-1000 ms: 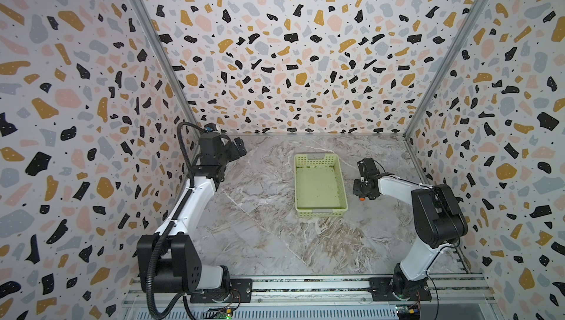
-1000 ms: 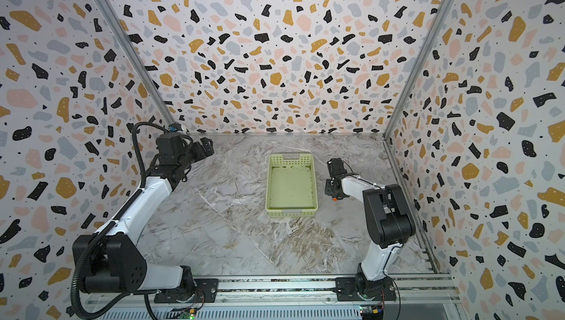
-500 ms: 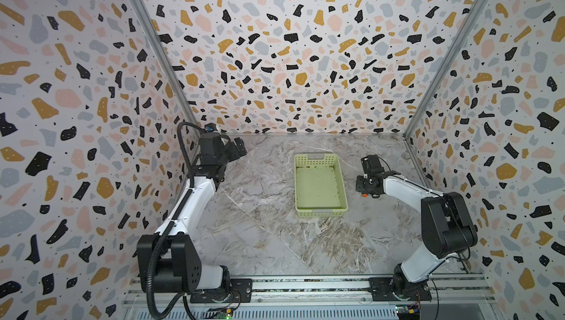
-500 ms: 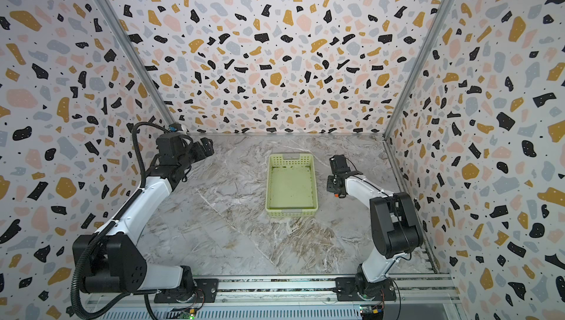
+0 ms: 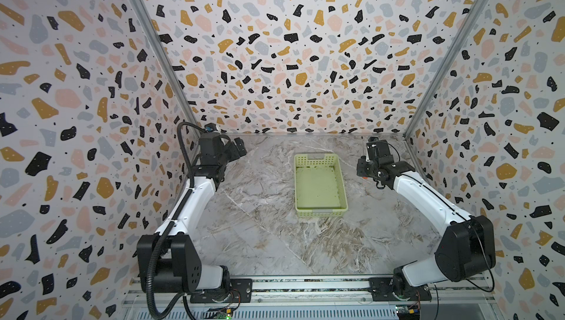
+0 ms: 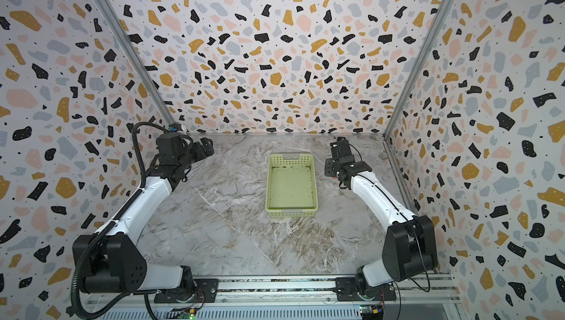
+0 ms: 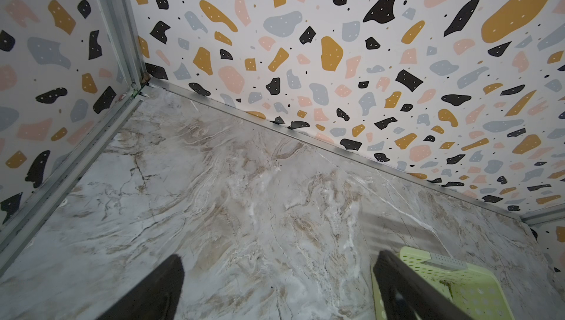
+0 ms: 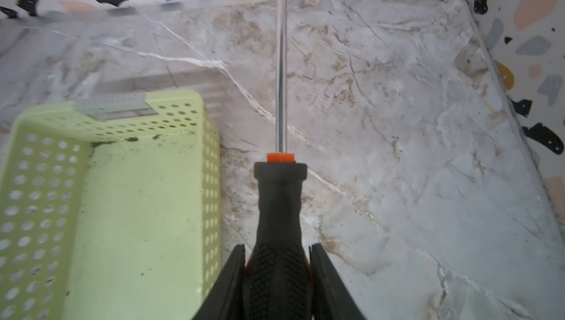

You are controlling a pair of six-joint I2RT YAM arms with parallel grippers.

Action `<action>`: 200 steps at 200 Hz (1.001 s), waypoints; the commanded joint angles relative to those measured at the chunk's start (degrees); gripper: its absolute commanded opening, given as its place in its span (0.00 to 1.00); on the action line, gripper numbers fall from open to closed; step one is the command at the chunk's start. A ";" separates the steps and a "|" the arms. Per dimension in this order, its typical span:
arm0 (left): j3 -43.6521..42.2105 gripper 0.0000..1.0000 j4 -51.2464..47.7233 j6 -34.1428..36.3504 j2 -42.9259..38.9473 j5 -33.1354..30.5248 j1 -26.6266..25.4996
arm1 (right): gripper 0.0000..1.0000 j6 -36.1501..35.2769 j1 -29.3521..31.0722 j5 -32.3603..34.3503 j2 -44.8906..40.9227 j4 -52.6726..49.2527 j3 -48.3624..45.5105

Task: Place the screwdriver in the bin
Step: 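Carry the screwdriver with the right gripper over the green basket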

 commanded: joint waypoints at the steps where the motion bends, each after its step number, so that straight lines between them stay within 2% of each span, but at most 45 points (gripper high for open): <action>1: 0.46 1.00 0.93 -0.17 -0.39 -0.30 0.58 | 0.25 -1.18 3.67 0.96 0.29 -2.92 4.18; 48: 0.20 1.00 1.03 0.42 -0.86 -1.23 0.58 | 0.26 -0.74 12.82 2.12 7.73 -2.55 8.85; 85: 0.21 1.00 0.91 0.48 -0.95 -1.23 0.67 | 0.26 0.53 16.85 0.65 13.45 0.65 8.22; 130: 0.19 1.00 1.05 0.50 -0.95 -0.97 0.75 | 0.26 0.73 19.56 -0.74 19.44 2.05 7.64; 200: 0.14 1.00 1.13 0.49 -1.04 -0.97 0.84 | 0.28 0.60 19.76 -3.54 23.43 7.60 3.38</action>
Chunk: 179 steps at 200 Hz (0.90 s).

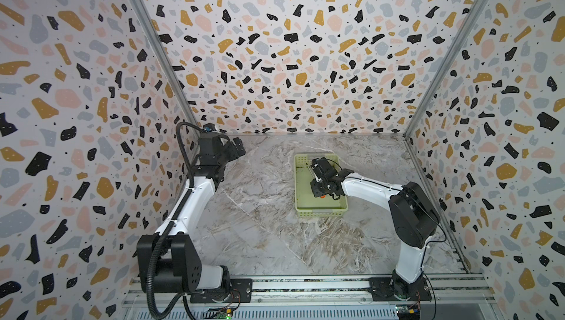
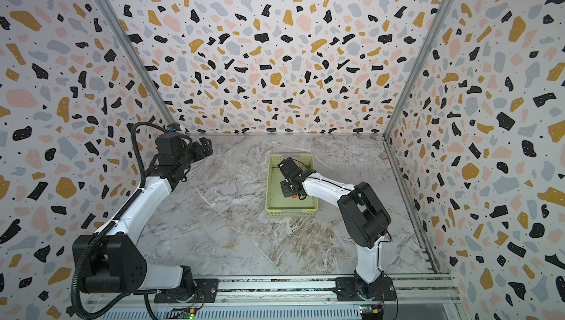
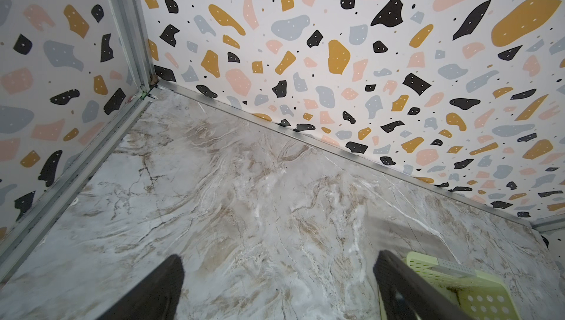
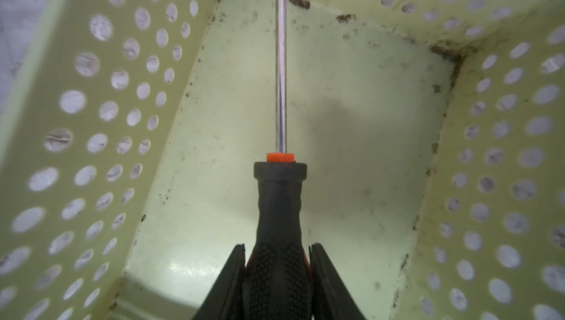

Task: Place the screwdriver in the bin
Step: 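Carry the screwdriver with the right gripper over the green basket, then lower the screwdriver into the basket and open the right gripper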

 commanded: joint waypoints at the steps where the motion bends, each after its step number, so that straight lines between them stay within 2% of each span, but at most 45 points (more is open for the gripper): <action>1: 0.12 1.00 1.13 0.48 -1.04 0.06 0.54 | 0.28 0.43 0.05 -0.71 0.04 2.33 -0.69; 44: 0.05 1.00 1.15 0.48 -1.03 0.06 0.54 | 0.30 0.07 0.05 -0.47 1.11 2.48 -1.90; 88: -0.04 1.00 1.25 0.46 -1.02 0.15 0.54 | 0.37 -0.33 -0.04 -0.03 1.52 2.23 -2.07; 179: -0.80 1.00 2.36 0.77 -2.43 0.86 0.54 | 0.61 -1.80 -0.13 1.64 -0.83 0.26 0.60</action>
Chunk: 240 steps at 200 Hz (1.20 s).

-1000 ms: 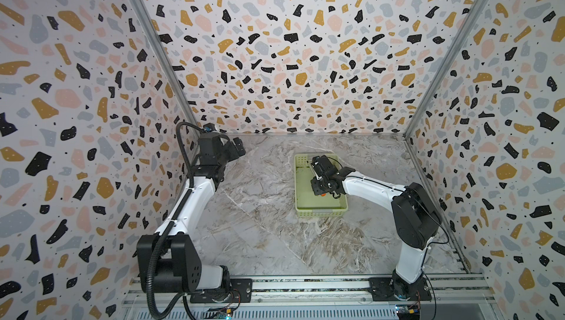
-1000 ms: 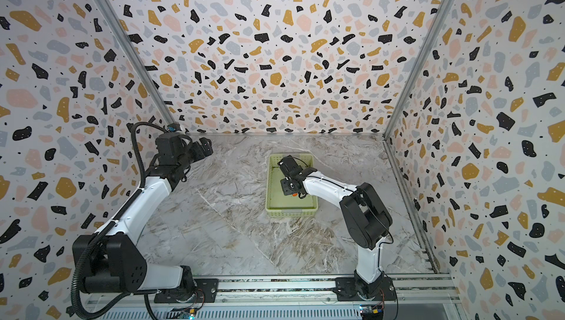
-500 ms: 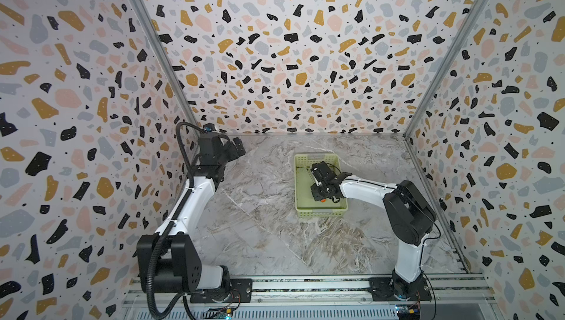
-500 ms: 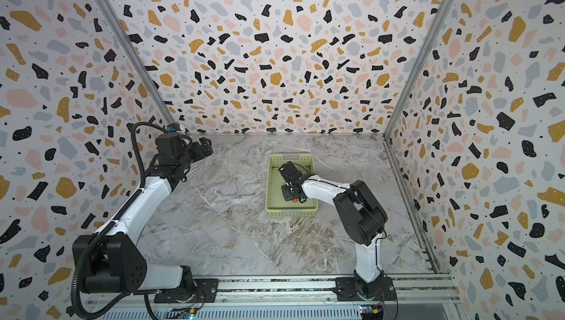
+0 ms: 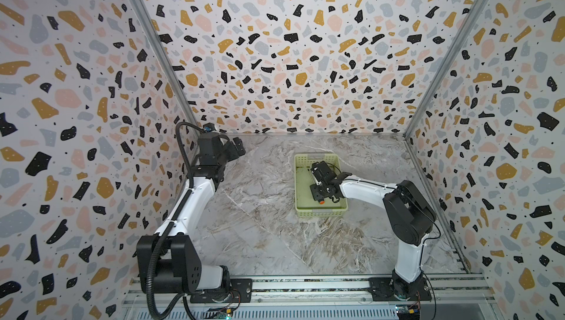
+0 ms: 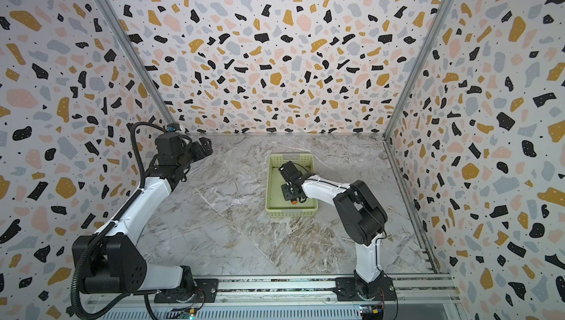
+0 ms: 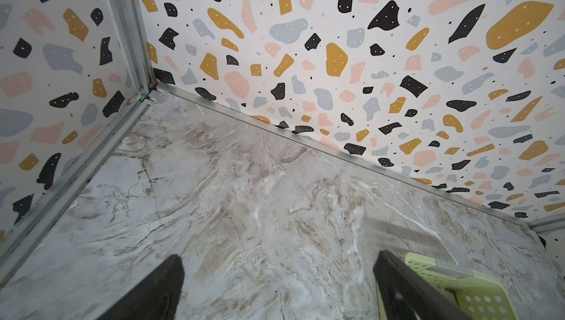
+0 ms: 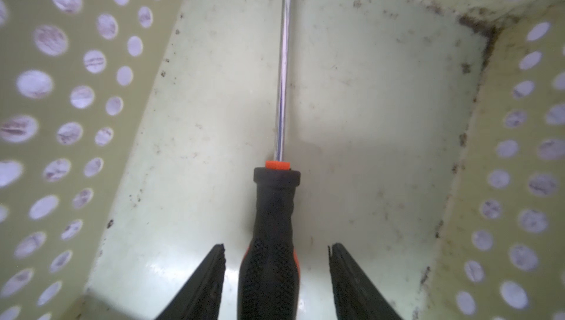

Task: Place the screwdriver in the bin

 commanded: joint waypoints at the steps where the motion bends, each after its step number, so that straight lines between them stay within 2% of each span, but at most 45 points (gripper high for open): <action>1: -0.64 1.00 1.91 0.62 -2.22 0.64 0.50 | 0.61 -1.11 -0.13 1.44 -2.53 -2.14 2.34; 58: -4.07 0.99 5.47 1.19 -7.05 -1.48 0.58 | 0.70 -2.47 -0.48 1.77 -10.35 -3.40 4.04; 80: -6.69 1.00 7.62 2.25 -9.32 -1.68 0.58 | 0.77 -3.47 -0.66 1.57 -14.23 -3.11 4.19; 109: -14.74 1.00 17.26 3.12 -13.63 -3.54 0.58 | 0.91 -4.06 -1.58 2.89 -19.35 -2.32 3.51; 123: -17.32 1.00 21.08 4.00 -15.07 -2.99 0.58 | 0.94 -3.13 -2.77 3.15 -21.61 -2.65 3.19; 128: -17.60 1.00 21.66 4.03 -15.14 -2.90 0.58 | 1.00 -2.79 -3.25 3.24 -22.46 -2.61 2.90; 165: -16.32 1.00 20.37 4.59 -13.61 -1.16 0.58 | 0.99 -1.84 -4.88 3.48 -29.62 -0.63 -1.09; 194: -17.41 1.00 21.68 5.17 -13.61 -1.04 0.58 | 0.99 -1.80 -5.70 6.31 -35.29 -0.67 -3.82; 240: -21.93 1.00 28.82 5.77 -12.97 0.95 0.58 | 0.99 -0.56 -10.57 7.54 -43.78 -0.24 -10.11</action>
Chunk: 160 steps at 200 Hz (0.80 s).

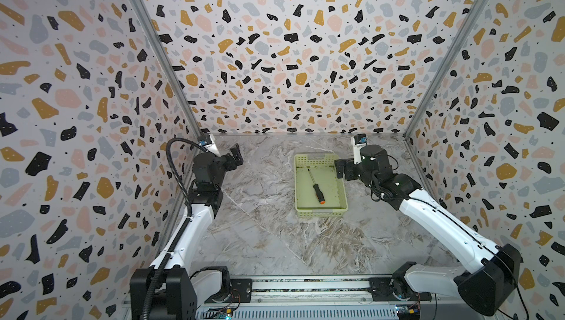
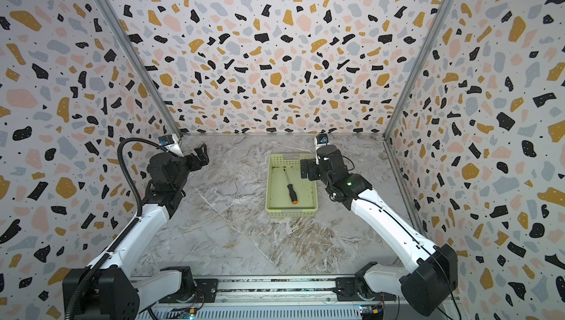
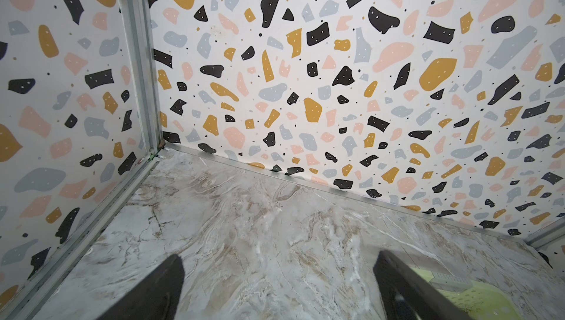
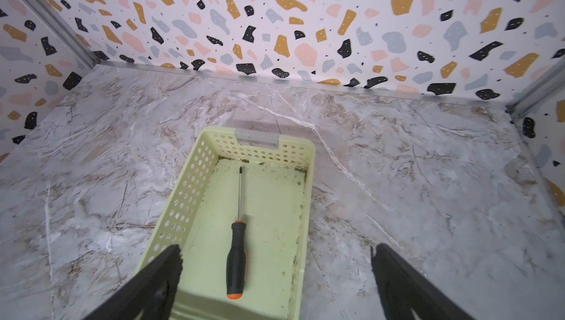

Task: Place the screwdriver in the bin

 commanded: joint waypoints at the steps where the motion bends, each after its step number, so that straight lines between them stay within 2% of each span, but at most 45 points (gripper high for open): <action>1: -2.40 1.00 6.87 1.16 0.26 2.02 0.32 | 0.99 1.53 -2.52 1.93 -4.13 0.40 -2.79; 32: -3.36 1.00 8.73 1.18 0.34 4.71 0.32 | 0.99 2.62 -5.24 0.45 -8.31 1.07 -7.10; 92: -4.94 0.99 12.21 1.49 0.34 8.20 0.32 | 0.99 1.14 -9.62 2.77 -10.14 -3.15 -6.41; 160: -10.11 1.00 21.26 7.33 -0.19 13.79 0.23 | 0.99 -0.04 -14.51 1.51 -10.31 7.63 -12.24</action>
